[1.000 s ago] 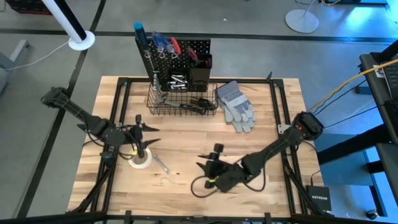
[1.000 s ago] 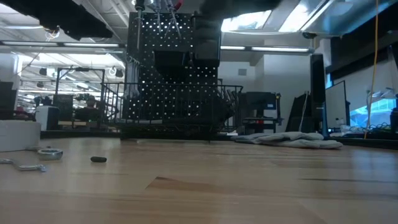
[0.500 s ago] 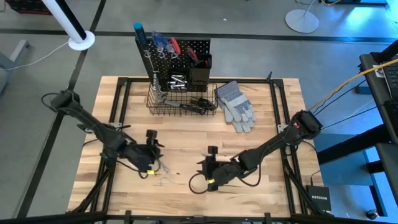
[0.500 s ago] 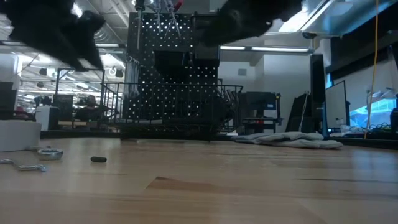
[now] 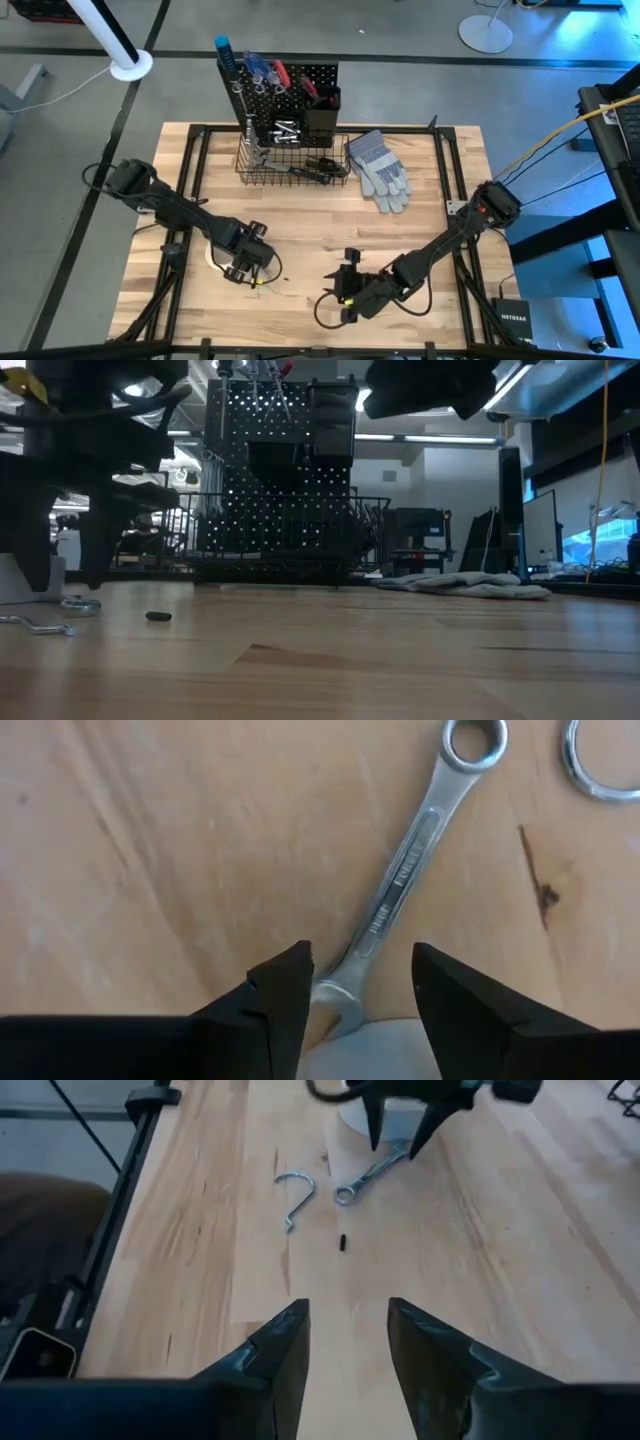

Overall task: Hang tools onto peg board
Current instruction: Hang the wrench on the peg board

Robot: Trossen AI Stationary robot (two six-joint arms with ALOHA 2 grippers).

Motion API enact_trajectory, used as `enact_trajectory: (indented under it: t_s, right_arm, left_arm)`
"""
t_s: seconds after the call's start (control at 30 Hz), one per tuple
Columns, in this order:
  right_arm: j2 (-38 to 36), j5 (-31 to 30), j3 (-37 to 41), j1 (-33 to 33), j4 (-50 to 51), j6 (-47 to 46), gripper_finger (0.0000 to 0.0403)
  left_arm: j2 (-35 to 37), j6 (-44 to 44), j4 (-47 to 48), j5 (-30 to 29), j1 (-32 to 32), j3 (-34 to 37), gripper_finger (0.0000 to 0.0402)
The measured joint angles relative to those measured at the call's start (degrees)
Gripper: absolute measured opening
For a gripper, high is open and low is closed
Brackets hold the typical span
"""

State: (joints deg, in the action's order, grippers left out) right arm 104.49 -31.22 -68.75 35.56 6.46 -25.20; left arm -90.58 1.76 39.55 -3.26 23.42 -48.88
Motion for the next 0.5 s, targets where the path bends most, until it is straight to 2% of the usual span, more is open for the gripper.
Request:
enact_trajectory:
  t_s: [0.13,0.33,0.5]
  right_arm:
    - [0.0,-1.5,0.0,0.6,0.0,-1.9,0.0143]
    - [0.0,-1.8,0.0,0.4,0.1,-3.0,0.0143]
    - [0.0,-1.8,0.0,0.4,0.1,-3.0,0.0143]
  left_arm:
    - [-0.7,-3.3,-1.5,0.1,0.0,0.0,0.0147]
    - [-0.7,-5.7,-10.1,0.1,0.0,0.5,0.0131]
    - [-1.8,-5.3,-11.1,0.9,0.2,2.4,0.0128]
